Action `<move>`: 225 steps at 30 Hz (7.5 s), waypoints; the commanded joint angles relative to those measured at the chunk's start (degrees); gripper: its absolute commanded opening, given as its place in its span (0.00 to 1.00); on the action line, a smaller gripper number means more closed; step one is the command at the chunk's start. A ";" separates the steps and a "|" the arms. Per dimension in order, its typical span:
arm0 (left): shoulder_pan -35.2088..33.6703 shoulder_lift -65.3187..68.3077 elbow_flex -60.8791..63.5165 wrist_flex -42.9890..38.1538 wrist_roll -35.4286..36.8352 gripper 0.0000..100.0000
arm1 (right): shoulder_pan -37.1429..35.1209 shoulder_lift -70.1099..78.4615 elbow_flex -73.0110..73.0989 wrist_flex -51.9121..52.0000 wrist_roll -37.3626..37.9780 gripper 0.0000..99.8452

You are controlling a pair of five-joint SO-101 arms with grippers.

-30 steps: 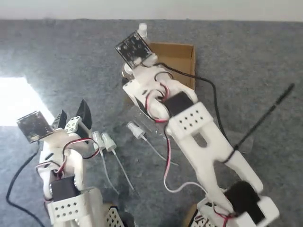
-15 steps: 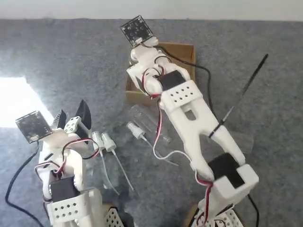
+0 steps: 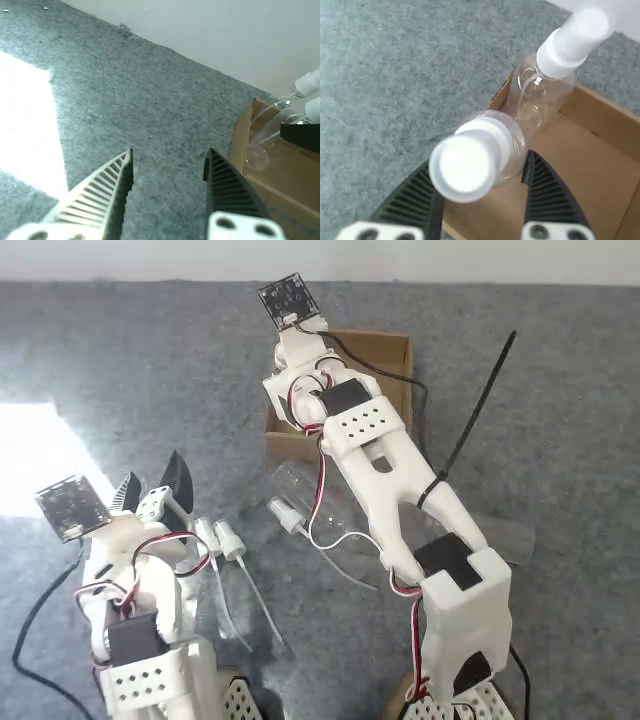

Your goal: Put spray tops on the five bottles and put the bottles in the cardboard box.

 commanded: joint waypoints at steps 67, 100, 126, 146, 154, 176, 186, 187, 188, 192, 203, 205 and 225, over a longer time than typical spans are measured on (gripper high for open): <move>-0.26 -0.70 -0.66 -1.58 0.88 0.22 | -0.13 7.78 -10.29 6.37 -2.55 0.31; -0.26 -0.70 -0.66 -1.67 0.88 0.22 | -0.04 -12.44 -10.29 32.57 -1.05 0.13; -0.26 -0.70 -0.31 -1.85 0.88 0.22 | 8.48 -27.74 -9.93 59.12 2.20 0.13; -0.26 -0.70 -0.04 -1.93 -0.62 0.22 | 20.97 -39.96 10.37 59.03 16.79 0.13; -0.26 -0.70 -0.04 -1.93 -0.62 0.22 | 21.49 -39.96 17.41 58.95 30.95 0.13; -0.26 -0.70 0.04 -1.93 -0.62 0.22 | 25.71 -39.34 31.30 51.65 54.95 0.33; -0.26 -0.70 0.04 -1.93 -0.70 0.22 | 27.21 -39.34 41.23 42.07 58.29 0.33; -0.26 -0.70 0.04 -1.93 -0.70 0.22 | 27.21 -39.34 42.20 41.10 58.29 0.33; -0.26 -0.70 0.04 -1.93 -0.70 0.22 | 27.21 -39.34 43.08 40.04 58.29 0.33; -0.26 -0.70 0.04 -1.93 -0.70 0.22 | 27.21 -39.34 46.33 36.09 58.37 0.33; -0.26 -0.70 0.04 -2.02 -0.70 0.22 | 27.21 -39.25 50.02 32.92 58.37 0.33; -0.26 -0.70 0.04 -2.02 -0.70 0.22 | 27.21 -39.25 52.22 30.20 58.37 0.33; -0.09 -0.70 0.13 -2.02 -0.70 0.22 | 27.30 -36.35 55.56 25.54 58.37 0.33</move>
